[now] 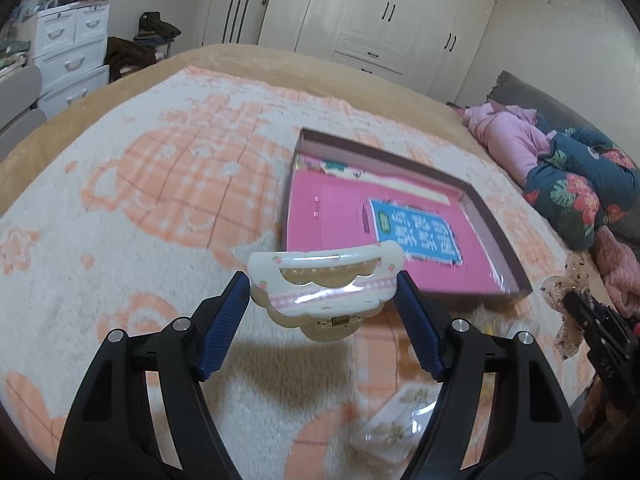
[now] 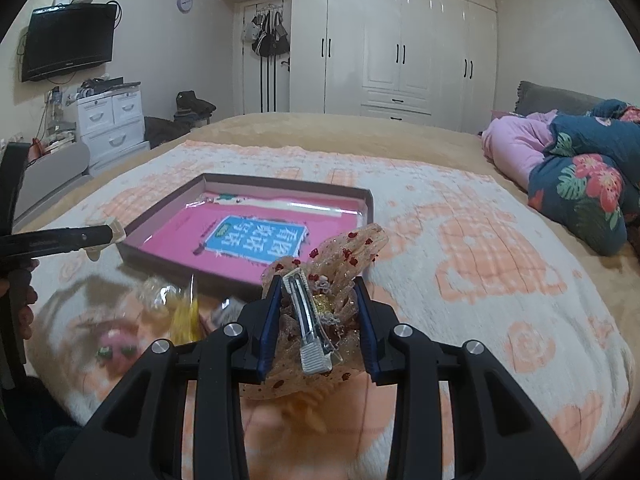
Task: Organize jewelry
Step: 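Carry the white clip and lace bow into the pink box and release both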
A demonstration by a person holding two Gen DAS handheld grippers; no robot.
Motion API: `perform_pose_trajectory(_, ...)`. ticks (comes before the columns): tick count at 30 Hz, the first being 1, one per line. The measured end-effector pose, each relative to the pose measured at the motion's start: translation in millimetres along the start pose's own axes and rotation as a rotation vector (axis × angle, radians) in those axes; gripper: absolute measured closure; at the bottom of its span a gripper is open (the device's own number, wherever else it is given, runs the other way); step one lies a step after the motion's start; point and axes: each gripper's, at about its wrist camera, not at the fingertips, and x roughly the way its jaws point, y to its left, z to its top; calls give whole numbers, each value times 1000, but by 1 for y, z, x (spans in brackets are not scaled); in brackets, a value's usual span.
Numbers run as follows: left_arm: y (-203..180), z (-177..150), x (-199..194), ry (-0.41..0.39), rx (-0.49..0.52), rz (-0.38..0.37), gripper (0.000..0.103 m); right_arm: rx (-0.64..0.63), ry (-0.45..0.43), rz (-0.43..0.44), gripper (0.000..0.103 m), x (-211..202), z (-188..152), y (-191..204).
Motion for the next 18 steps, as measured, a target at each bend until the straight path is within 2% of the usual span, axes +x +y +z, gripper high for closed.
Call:
perform_pose_trajectory(10,-11,25,20,-25,-14,0,38,10,1,4,70,48,35,-1)
perform_pose_trajectory(18,-19,36,44,-11,-20,-11,38,34,70,20,70,88,45,-9)
